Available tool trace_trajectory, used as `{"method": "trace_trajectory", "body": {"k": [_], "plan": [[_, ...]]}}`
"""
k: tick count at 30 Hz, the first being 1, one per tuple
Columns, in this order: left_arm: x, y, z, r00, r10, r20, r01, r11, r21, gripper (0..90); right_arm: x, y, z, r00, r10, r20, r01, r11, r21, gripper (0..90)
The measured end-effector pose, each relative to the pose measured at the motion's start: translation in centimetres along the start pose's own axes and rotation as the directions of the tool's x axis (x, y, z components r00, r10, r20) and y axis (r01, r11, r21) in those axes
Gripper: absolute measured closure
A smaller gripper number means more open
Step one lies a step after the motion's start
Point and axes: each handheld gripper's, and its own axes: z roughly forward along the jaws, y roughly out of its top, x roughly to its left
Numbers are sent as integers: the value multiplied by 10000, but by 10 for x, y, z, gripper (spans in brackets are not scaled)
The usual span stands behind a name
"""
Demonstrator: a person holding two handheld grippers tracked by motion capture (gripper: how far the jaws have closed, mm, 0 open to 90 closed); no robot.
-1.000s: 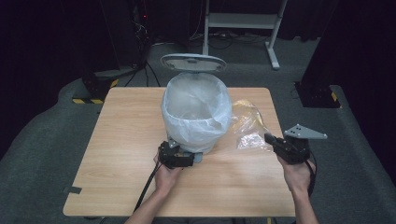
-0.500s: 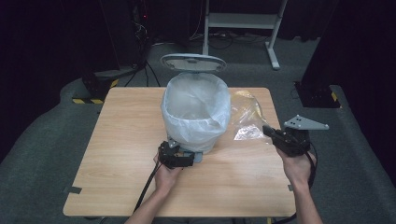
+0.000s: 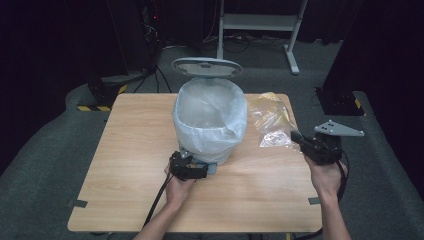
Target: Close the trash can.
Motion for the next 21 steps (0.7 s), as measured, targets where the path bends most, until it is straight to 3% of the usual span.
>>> {"method": "trace_trajectory", "body": {"k": [9,10,12,13,16,18,21], "plan": [[0,0,0,10000,13,-7,-13,10000,6,25,-2,7,-7,9999,-41,150,43,9999,-145,897],[-2,0,1,9996,-243,-125,239,9994,-268,25,-2,8,-8,9999,-47,151,49,9999,-155,897],[1,0,-1,9998,193,-13,-193,9996,184,25,-1,11,-10,9998,-98,145,102,9997,-210,897],[1,0,-1,10000,69,-71,-69,10000,-4,25,0,12,-11,9998,-134,115,137,9996,-237,897],[1,0,-1,9999,77,64,-78,9999,125,25,4,18,-13,9997,-263,2,263,9991,-321,897],[-1,0,1,9999,-116,-75,115,9998,-134,25,7,23,-13,9992,-386,-100,382,9985,-383,897],[1,0,-1,10000,35,-61,-35,10000,-25,25,13,31,-13,9979,-598,-240,588,9975,-399,897]]}}
